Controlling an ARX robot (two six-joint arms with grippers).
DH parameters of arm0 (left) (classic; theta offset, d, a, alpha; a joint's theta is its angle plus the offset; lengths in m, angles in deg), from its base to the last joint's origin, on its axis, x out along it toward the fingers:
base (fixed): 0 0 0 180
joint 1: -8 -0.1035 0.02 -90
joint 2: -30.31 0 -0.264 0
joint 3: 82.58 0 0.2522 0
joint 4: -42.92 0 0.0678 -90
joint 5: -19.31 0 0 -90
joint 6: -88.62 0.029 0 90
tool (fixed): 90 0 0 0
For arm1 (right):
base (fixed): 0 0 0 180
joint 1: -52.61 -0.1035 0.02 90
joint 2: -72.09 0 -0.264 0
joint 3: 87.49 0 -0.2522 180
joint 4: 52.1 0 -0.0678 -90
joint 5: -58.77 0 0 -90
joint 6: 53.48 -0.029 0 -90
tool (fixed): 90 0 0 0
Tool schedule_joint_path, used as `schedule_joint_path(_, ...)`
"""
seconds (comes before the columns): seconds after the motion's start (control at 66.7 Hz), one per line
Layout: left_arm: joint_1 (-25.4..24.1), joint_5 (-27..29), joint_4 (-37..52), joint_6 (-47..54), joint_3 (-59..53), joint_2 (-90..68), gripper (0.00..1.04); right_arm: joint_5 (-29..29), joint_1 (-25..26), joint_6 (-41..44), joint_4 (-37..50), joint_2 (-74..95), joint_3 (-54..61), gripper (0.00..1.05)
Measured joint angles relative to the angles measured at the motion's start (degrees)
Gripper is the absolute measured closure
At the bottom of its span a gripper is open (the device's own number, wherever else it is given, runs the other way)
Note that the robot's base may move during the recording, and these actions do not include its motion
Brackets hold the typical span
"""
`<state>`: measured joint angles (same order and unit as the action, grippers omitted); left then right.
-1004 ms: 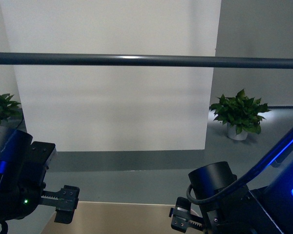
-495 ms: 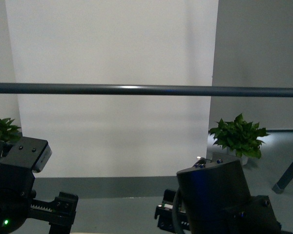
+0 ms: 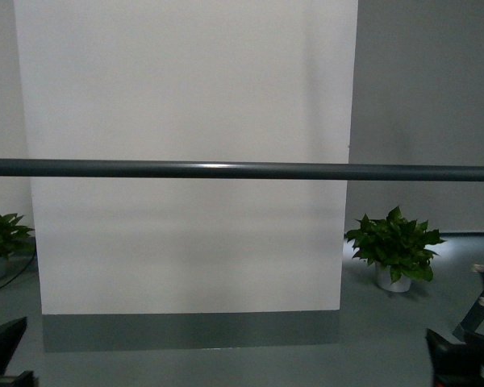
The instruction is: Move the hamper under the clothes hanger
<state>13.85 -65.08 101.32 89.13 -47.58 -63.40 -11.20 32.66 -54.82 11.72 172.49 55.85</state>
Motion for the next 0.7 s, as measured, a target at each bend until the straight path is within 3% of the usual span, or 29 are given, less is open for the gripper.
schedule_joint_path(0.225, -1.4, -1.3, -5.6, -0.6, -6.3, 11.4, 1.03, -5.4, 4.8, 1.2, -2.2, -10.2, 9.3, 1.03)
schedule_joint_path(0.525, -5.7, -5.3, -11.7, -0.6, -14.1, 25.3, 1.01, -11.0, 10.6, 1.3, -10.8, -26.9, 17.5, 1.03)
schedule_joint_path(0.705, -5.7, -5.6, -16.5, -0.6, -16.7, 32.7, 1.01, -13.2, 12.8, 1.3, -22.1, -39.5, 18.6, 1.03)
